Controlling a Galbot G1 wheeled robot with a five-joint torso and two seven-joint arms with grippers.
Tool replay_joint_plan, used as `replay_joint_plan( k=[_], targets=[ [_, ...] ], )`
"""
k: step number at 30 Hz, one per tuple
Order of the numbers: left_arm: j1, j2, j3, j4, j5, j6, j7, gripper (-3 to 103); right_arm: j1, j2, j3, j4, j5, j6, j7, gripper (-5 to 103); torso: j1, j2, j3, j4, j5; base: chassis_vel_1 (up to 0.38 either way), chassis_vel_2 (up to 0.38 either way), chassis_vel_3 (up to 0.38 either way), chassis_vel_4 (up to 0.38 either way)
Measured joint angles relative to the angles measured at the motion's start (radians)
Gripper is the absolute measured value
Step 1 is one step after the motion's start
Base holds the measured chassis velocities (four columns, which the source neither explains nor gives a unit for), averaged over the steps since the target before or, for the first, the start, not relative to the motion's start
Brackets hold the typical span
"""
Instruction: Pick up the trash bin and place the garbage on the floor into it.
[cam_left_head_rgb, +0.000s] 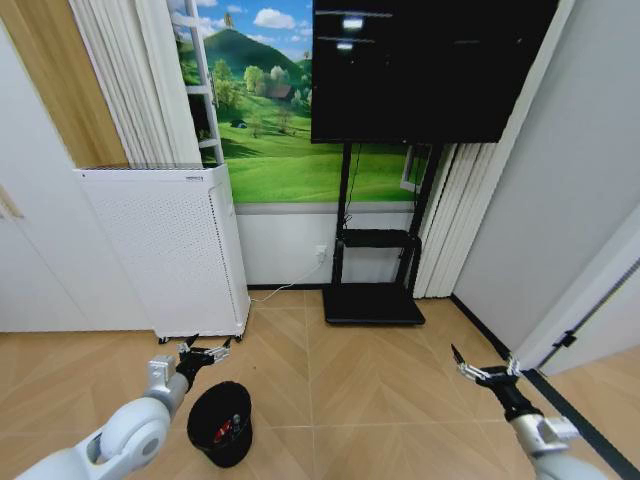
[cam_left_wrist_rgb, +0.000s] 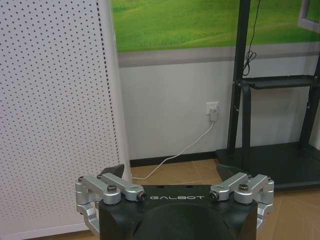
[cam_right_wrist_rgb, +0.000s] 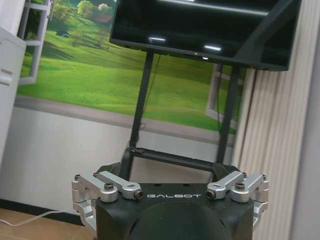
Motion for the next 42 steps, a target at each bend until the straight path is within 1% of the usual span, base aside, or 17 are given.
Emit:
replay_joint_plan(
  k=[2, 3, 5, 6, 9, 11, 13, 14, 15, 16, 17, 22, 24, 31, 33, 35, 42],
  targets=[
    [-0.011, 0.003, 0.004, -0.002, -0.006, -0.002, 0.001, 100, 0.076, -0.063, -0.054, 0.031, 0.061, -0.028, 0.013, 100, 0.003, 0.007, 0.004, 0.0001, -0.0003, 0.0, 0.0, 0.0, 0.0],
    [-0.011, 0.003, 0.004, -0.002, -0.006, -0.002, 0.001, 100, 0.076, -0.063, -0.054, 0.031, 0.061, -0.028, 0.013, 100, 0.003, 0.007, 0.004, 0.0001, -0.0003, 0.0, 0.0, 0.0, 0.0],
    [-0.047, 0.003, 0.023, 0.004, -0.016, -0.002, 0.001, 100, 0.159, -0.101, -0.105, 0.056, 0.116, -0.074, 0.028, 100, 0.004, 0.011, 0.007, 0.0005, -0.0003, 0.0, 0.0, 0.0, 0.0],
    [-0.047, 0.003, 0.023, 0.004, -0.016, -0.002, 0.001, 100, 0.159, -0.101, -0.105, 0.056, 0.116, -0.074, 0.028, 100, 0.004, 0.011, 0.007, 0.0005, -0.0003, 0.0, 0.0, 0.0, 0.0],
    [-0.133, 0.01, 0.054, 0.026, -0.056, 0.007, 0.001, 100, 0.194, -0.121, -0.131, 0.056, 0.143, -0.104, 0.029, 100, 0.004, 0.011, 0.007, -0.0004, 0.0, 0.0, 0.0, 0.0, 0.0],
    [-0.15, 0.013, 0.06, 0.032, -0.068, 0.009, 0.002, 100, 0.197, -0.123, -0.132, 0.053, 0.143, -0.105, 0.028, 100, 0.004, 0.011, 0.007, -0.0004, 0.0, 0.0, 0.0, 0.0, 0.0],
    [-0.188, 0.019, 0.072, 0.05, -0.106, 0.011, 0.019, 100, 0.203, -0.128, -0.134, 0.048, 0.143, -0.108, 0.025, 100, 0.004, 0.009, 0.006, -0.0006, 0.0, 0.0, 0.0, 0.0, 0.0],
    [-0.192, 0.022, 0.073, 0.057, -0.115, 0.008, 0.037, 100, 0.204, -0.128, -0.134, 0.047, 0.14, -0.109, 0.025, 100, 0.004, 0.009, 0.006, -0.0004, 0.0, 0.0, 0.0, 0.0, 0.0],
    [-0.192, 0.022, 0.073, 0.057, -0.115, 0.008, 0.037, 100, 0.204, -0.128, -0.134, 0.047, 0.14, -0.109, 0.025, 100, 0.004, 0.009, 0.006, -0.0004, 0.0, 0.0, 0.0, 0.0, 0.0],
    [-0.187, 0.035, 0.07, 0.065, -0.135, 0.006, 0.078, 100, 0.204, -0.126, -0.134, 0.044, 0.128, -0.11, 0.022, 100, 0.003, 0.008, 0.005, -0.0002, -0.0003, 0.0, 0.0, 0.0, 0.0],
    [-0.181, 0.04, 0.067, 0.066, -0.151, 0.008, 0.089, 100, 0.202, -0.121, -0.134, 0.043, 0.122, -0.11, 0.021, 100, 0.003, 0.009, 0.006, 0.0, 0.0, 0.0, 0.0, 0.0, 0.0],
    [-0.168, 0.023, 0.07, 0.079, -0.161, 0.004, 0.093, 100, 0.192, -0.098, -0.133, 0.046, 0.108, -0.112, 0.022, 100, 0.007, 0.017, 0.01, -0.0004, -0.0005, 0.0, 0.0, 0.0, 0.0],
    [-0.158, 0.016, 0.074, 0.086, -0.141, -0.003, 0.1, 100, 0.186, -0.086, -0.133, 0.047, 0.102, -0.113, 0.022, 100, 0.01, 0.024, 0.015, -0.0005, 0.0001, 0.0, 0.0, 0.0, 0.0],
    [-0.154, 0.013, 0.077, 0.085, -0.104, -0.006, 0.094, 100, 0.186, -0.081, -0.126, 0.047, 0.092, -0.109, 0.019, 100, 0.017, 0.041, 0.024, -0.0004, -0.0001, 0.0, 0.0, 0.0, 0.0],
    [-0.154, 0.015, 0.076, 0.075, -0.084, -0.005, 0.089, 100, 0.184, -0.076, -0.122, 0.046, 0.081, -0.099, 0.012, 100, 0.018, 0.045, 0.027, -0.0008, -0.0002, 0.0, 0.0, 0.0, 0.0],
    [-0.154, 0.014, 0.073, 0.068, -0.087, -0.003, 0.082, 100, 0.182, -0.07, -0.12, 0.045, 0.073, -0.088, 0.005, 100, 0.018, 0.046, 0.027, -0.001, -0.0001, 0.0, 0.0, 0.0, 0.0],
    [-0.125, 0.006, 0.057, 0.056, -0.076, -0.001, 0.075, 100, 0.168, -0.048, -0.106, 0.05, 0.036, -0.073, -0.007, 100, 0.019, 0.046, 0.027, -0.0001, -0.0001, 0.0, 0.0, 0.0, 0.0]
  ],
)
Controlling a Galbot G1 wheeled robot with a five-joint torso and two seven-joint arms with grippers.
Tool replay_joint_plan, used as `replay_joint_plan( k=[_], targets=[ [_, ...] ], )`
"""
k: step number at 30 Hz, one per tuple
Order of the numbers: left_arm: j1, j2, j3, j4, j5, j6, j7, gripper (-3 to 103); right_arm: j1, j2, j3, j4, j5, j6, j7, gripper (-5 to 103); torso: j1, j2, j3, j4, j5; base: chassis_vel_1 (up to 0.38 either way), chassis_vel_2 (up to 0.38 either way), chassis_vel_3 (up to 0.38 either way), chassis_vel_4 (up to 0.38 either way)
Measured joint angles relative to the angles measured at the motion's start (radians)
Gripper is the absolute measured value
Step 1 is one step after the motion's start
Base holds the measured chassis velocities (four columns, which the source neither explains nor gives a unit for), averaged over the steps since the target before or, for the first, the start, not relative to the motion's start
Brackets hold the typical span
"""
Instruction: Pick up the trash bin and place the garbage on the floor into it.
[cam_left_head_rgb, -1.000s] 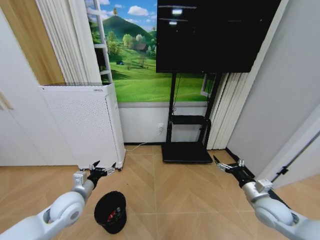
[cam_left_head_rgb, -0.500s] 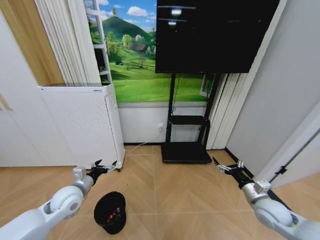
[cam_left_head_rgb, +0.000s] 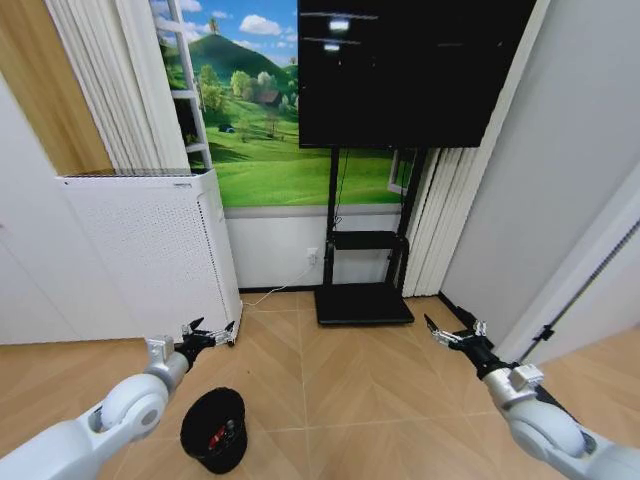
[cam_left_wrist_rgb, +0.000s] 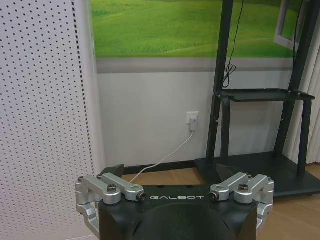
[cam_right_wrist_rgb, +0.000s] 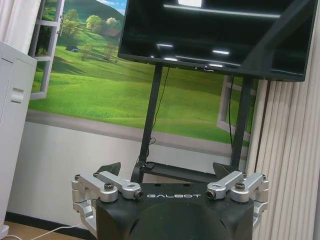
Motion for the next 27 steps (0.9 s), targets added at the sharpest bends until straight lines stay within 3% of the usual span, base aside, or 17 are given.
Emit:
replay_joint_plan(
  k=[7, 11, 27],
  targets=[
    [0.022, -0.004, -0.011, -0.009, 0.008, -0.001, -0.005, 100, -0.011, 0.017, 0.014, 0.007, -0.017, -0.003, 0.015, 100, 0.0, -0.002, -0.001, -0.0003, 0.0, 0.0, 0.0, 0.0, 0.0],
    [0.037, -0.003, -0.013, -0.017, 0.024, -0.001, -0.006, 100, -0.007, 0.043, 0.024, 0.02, -0.031, -0.015, 0.066, 100, -0.001, -0.003, -0.002, -0.0005, 0.0, 0.107, -0.11, -0.107, 0.131],
    [0.073, -0.012, -0.026, -0.026, 0.033, -0.001, -0.021, 100, -0.02, 0.065, 0.035, 0.025, -0.058, -0.015, 0.087, 100, -0.002, -0.005, -0.003, 0.0001, 0.0, 0.251, -0.252, -0.248, 0.26]
  ],
)
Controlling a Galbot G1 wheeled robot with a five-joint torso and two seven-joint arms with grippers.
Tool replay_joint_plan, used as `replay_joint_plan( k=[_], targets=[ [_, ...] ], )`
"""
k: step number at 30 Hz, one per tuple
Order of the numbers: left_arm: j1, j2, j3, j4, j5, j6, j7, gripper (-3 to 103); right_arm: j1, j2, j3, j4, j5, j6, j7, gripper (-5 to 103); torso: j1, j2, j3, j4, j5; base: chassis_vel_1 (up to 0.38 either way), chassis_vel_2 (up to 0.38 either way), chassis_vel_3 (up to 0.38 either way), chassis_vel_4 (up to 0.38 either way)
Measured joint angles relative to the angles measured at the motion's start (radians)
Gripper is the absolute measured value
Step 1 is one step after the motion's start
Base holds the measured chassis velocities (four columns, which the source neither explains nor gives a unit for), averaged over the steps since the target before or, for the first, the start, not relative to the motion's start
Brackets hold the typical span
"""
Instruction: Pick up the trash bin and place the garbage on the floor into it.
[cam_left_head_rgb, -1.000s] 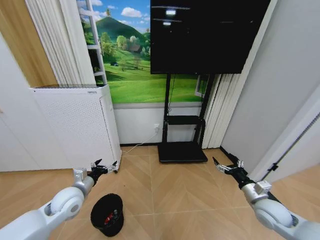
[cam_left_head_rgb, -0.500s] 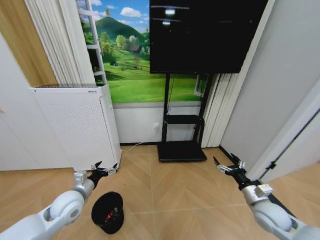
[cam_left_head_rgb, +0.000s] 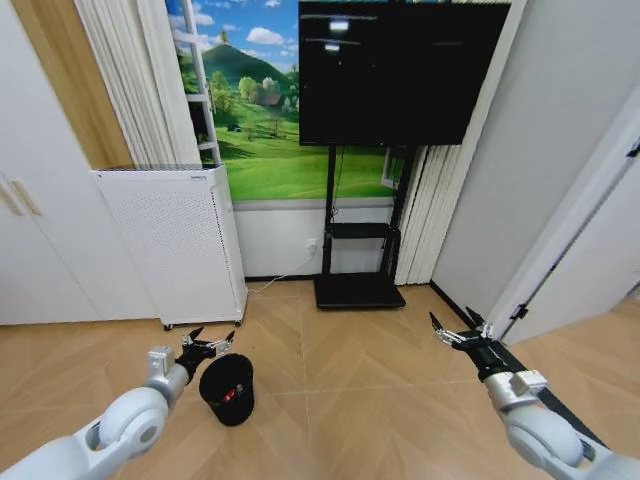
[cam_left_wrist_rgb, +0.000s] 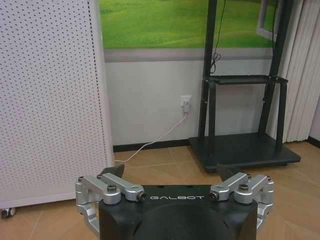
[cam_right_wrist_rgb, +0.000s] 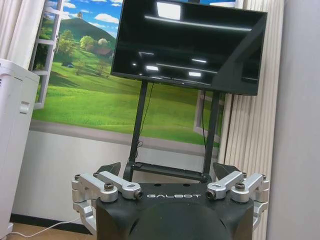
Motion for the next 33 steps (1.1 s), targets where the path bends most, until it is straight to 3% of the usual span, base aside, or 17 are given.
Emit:
replay_joint_plan(
  k=[2, 5, 8, 10, 11, 13, 14, 16, 19, 22, 25, 28, 30, 33],
  targets=[
    [0.0, -0.001, 0.001, 0.0, 0.0, 0.0, -0.001, 100, -0.001, 0.003, -0.001, -0.001, -0.003, 0.0, 0.0, 100, 0.0, 0.0, 0.0, -0.0006, 0.001, 0.359, -0.333, -0.345, 0.331],
    [0.0, -0.001, 0.002, 0.002, 0.0, 0.0, -0.001, 100, -0.003, 0.009, -0.003, -0.003, -0.008, 0.003, 0.0, 100, 0.0, 0.0, 0.0, -0.0005, -0.001, 0.354, -0.362, -0.336, 0.365],
    [-0.002, -0.002, 0.003, 0.003, -0.001, 0.0, -0.001, 100, -0.004, 0.011, -0.006, -0.007, -0.016, 0.004, 0.0, 100, -0.001, 0.0, -0.001, -0.0007, 0.0013, 0.379, -0.366, -0.384, 0.368],
    [-0.004, -0.005, 0.007, 0.007, -0.002, 0.0, -0.002, 100, -0.001, 0.013, -0.007, -0.011, -0.023, 0.005, 0.003, 100, -0.001, 0.0, -0.001, -0.0005, -0.0014, 0.376, -0.388, -0.37, 0.356],
    [-0.004, -0.005, 0.008, 0.008, -0.001, 0.0, -0.001, 100, 0.0, 0.014, -0.007, -0.014, -0.026, 0.007, 0.004, 100, -0.001, 0.0, 0.0, -0.0005, 0.001, 0.335, -0.335, -0.364, 0.361],
    [-0.004, -0.006, 0.008, 0.009, 0.0, 0.0, -0.001, 100, 0.0, 0.016, -0.007, -0.019, -0.033, 0.011, 0.001, 100, -0.001, 0.0, -0.001, -0.0006, 0.0015, 0.335, -0.339, -0.327, 0.361],
    [-0.003, -0.009, 0.01, 0.012, 0.001, 0.0, -0.001, 100, -0.001, 0.017, -0.007, -0.023, -0.042, 0.016, -0.001, 100, -0.001, 0.0, -0.001, -0.0002, -0.0007, 0.32, -0.344, -0.306, 0.342],
    [-0.003, -0.011, 0.011, 0.013, 0.001, 0.0, -0.001, 100, -0.002, 0.019, -0.007, -0.026, -0.045, 0.019, -0.003, 100, -0.001, 0.0, -0.001, 0.0, -0.0016, 0.32, -0.327, -0.306, 0.342],
    [-0.003, -0.016, 0.013, 0.015, 0.002, 0.001, -0.001, 100, -0.005, 0.026, -0.009, -0.031, -0.046, 0.023, -0.004, 100, -0.001, 0.0, -0.001, -0.0005, 0.0015, 0.21, -0.259, -0.226, 0.187],
    [-0.003, -0.021, 0.018, 0.02, 0.007, 0.001, -0.001, 100, -0.006, 0.034, -0.016, -0.037, -0.057, 0.029, -0.011, 100, -0.001, 0.0, -0.001, -0.0003, -0.0013, 0.093, -0.043, -0.095, 0.104],
    [-0.007, -0.024, 0.022, 0.025, 0.008, 0.001, -0.002, 100, -0.003, 0.042, -0.02, -0.043, -0.066, 0.031, -0.013, 100, 0.0, -0.001, -0.001, -0.0007, 0.0013, -0.028, 0.018, -0.014, 0.004],
    [-0.009, -0.03, 0.025, 0.03, 0.01, 0.001, -0.006, 100, -0.002, 0.047, -0.022, -0.053, -0.079, 0.036, -0.017, 100, 0.0, -0.001, 0.0, -0.0007, -0.001, -0.063, 0.049, 0.055, -0.074],
    [-0.015, -0.036, 0.027, 0.033, 0.011, 0.002, -0.018, 100, 0.001, 0.051, -0.024, -0.058, -0.086, 0.037, -0.018, 100, 0.0, -0.001, 0.0, 0.0003, 0.0008, -0.054, 0.061, 0.057, -0.038],
    [-0.03, -0.041, 0.027, 0.039, 0.008, 0.002, -0.027, 100, 0.009, 0.05, -0.024, -0.061, -0.101, 0.037, -0.016, 100, 0.0, -0.001, 0.0, 0.0, -0.0001, 0.0, 0.0, 0.0, 0.0]
  ],
)
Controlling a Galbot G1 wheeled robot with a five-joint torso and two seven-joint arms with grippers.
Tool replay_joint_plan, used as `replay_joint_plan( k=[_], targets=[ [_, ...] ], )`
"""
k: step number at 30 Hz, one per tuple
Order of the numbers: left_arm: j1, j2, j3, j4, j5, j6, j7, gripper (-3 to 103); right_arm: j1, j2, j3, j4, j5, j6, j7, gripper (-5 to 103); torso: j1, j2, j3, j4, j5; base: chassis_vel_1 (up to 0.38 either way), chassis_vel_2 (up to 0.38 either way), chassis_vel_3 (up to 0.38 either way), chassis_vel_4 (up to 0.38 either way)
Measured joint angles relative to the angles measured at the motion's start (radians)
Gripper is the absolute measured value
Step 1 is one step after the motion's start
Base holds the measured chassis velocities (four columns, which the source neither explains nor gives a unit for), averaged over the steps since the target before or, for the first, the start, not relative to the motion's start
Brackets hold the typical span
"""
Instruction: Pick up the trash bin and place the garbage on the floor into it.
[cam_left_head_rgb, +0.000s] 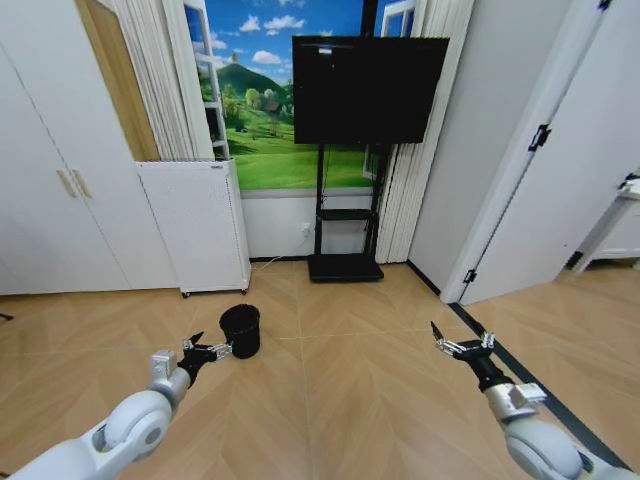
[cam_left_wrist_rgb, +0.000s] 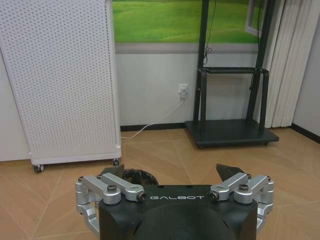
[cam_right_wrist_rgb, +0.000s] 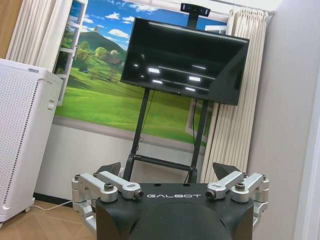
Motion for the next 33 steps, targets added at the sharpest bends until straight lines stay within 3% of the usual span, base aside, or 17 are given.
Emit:
replay_joint_plan(
  k=[5, 12, 15, 20, 22, 23, 24, 27, 33],
  targets=[
    [-0.051, -0.008, -0.001, 0.013, -0.024, 0.0, -0.021, 100, 0.024, -0.026, 0.009, 0.014, 0.044, -0.024, 0.038, 100, -0.001, 0.0, 0.0, -0.0008, 0.0002, 0.0, 0.0, 0.0, 0.0],
    [-0.121, -0.007, -0.006, 0.024, -0.069, 0.018, -0.066, 100, 0.078, -0.082, 0.025, 0.01, 0.12, -0.079, 0.115, 100, -0.001, 0.0, 0.0, -0.0001, 0.0, 0.0, 0.0, 0.0, 0.0],
    [-0.176, -0.003, -0.006, 0.031, -0.081, 0.037, -0.101, 100, 0.103, -0.125, 0.034, 0.01, 0.196, -0.108, 0.139, 100, -0.001, 0.0, 0.0, -0.0005, 0.0002, 0.0, 0.0, 0.0, 0.0],
    [-0.234, 0.006, -0.006, 0.047, -0.099, 0.031, -0.094, 100, 0.125, -0.172, 0.037, 0.012, 0.269, -0.158, 0.159, 100, -0.001, 0.0, 0.0, -0.0004, -0.0002, 0.0, 0.0, 0.0, 0.0],
    [-0.26, 0.019, -0.012, 0.048, -0.143, 0.026, -0.047, 100, 0.124, -0.205, 0.037, 0.012, 0.296, -0.145, 0.13, 100, -0.001, 0.0, 0.0, -0.0006, 0.0004, 0.0, 0.0, 0.0, 0.0],
    [-0.28, 0.034, -0.014, 0.046, -0.176, 0.021, -0.009, 100, 0.12, -0.236, 0.036, 0.006, 0.305, -0.088, 0.058, 100, -0.001, 0.0, 0.0, -0.0005, 0.0003, 0.0, 0.0, 0.0, 0.0],
    [-0.28, 0.034, -0.014, 0.046, -0.176, 0.021, -0.009, 100, 0.12, -0.236, 0.036, 0.006, 0.305, -0.088, 0.058, 100, -0.001, 0.0, 0.0, -0.0005, 0.0003, 0.0, 0.0, 0.0, 0.0],
    [-0.306, 0.061, -0.001, 0.038, -0.206, 0.011, 0.041, 100, 0.111, -0.322, 0.015, 0.026, 0.313, 0.001, -0.069, 100, -0.001, 0.0, 0.0, -0.0003, 0.0003, 0.0, 0.0, 0.0, 0.0],
    [-0.341, 0.062, 0.034, 0.044, -0.216, 0.009, 0.079, 100, 0.119, -0.414, 0.002, 0.062, 0.349, 0.001, -0.101, 100, -0.001, 0.0, -0.001, -0.0002, -0.0004, 0.0, 0.0, 0.0, 0.0]
  ],
)
